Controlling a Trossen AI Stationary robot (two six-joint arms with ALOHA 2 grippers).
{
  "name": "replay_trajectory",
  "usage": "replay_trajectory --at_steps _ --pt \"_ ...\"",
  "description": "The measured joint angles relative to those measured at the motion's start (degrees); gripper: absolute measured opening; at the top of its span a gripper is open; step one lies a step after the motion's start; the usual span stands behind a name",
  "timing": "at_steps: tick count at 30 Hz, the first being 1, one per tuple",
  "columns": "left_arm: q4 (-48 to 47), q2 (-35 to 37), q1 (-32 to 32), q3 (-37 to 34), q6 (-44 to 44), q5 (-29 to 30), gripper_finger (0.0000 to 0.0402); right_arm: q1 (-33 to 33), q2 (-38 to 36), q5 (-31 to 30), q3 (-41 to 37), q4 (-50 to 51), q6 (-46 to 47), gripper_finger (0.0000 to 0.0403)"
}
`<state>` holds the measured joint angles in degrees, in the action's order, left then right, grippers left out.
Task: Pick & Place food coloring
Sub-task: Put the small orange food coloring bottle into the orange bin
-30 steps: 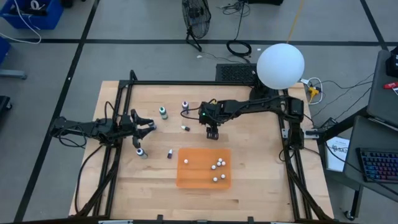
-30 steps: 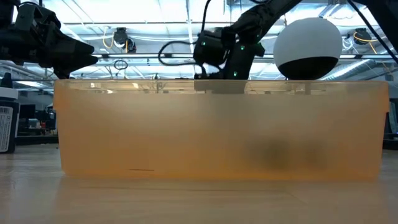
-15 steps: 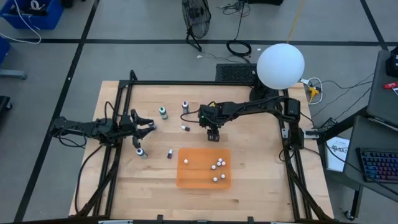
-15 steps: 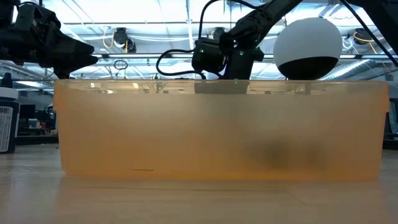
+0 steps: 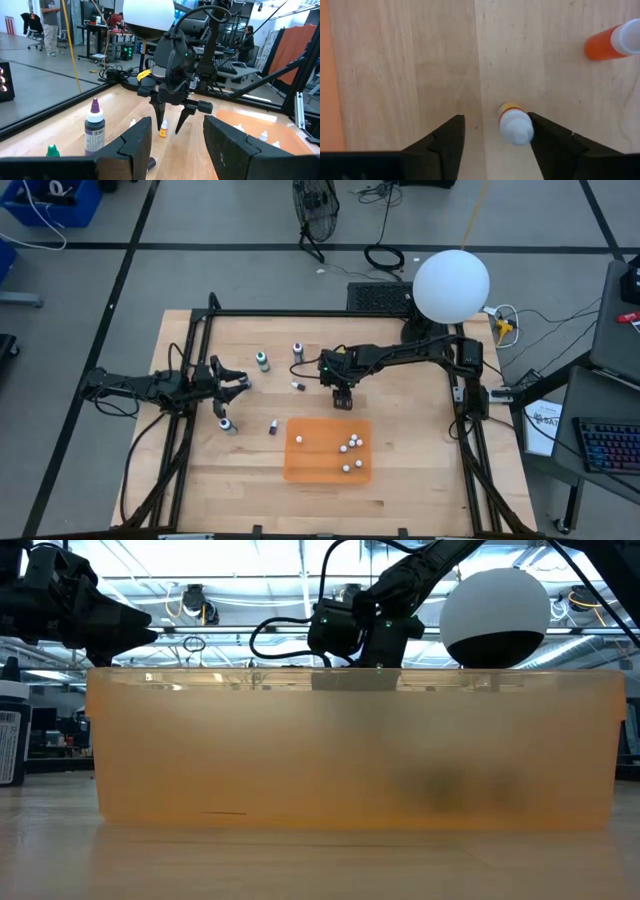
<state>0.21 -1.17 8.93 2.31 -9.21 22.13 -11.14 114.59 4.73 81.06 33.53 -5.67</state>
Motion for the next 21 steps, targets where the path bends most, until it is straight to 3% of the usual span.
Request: replay_trajectory --at_steps 10,16,21 --pt "0.0 0.0 0.0 0.0 0.0 0.0 0.0182 0.0 0.0 -0.1 0.0 -2.5 -1.5 0.0056" --pt "0.0 0.0 0.0 0.0 0.0 0.0 0.0182 1.3 -0.9 -0.4 0.0 -1.7 -2.7 0.0054" --pt "0.0 0.0 0.0 0.0 0.0 0.0 0.0182 4.8 -6.5 -2.7 0.1 -1.1 -2.2 0.0054"
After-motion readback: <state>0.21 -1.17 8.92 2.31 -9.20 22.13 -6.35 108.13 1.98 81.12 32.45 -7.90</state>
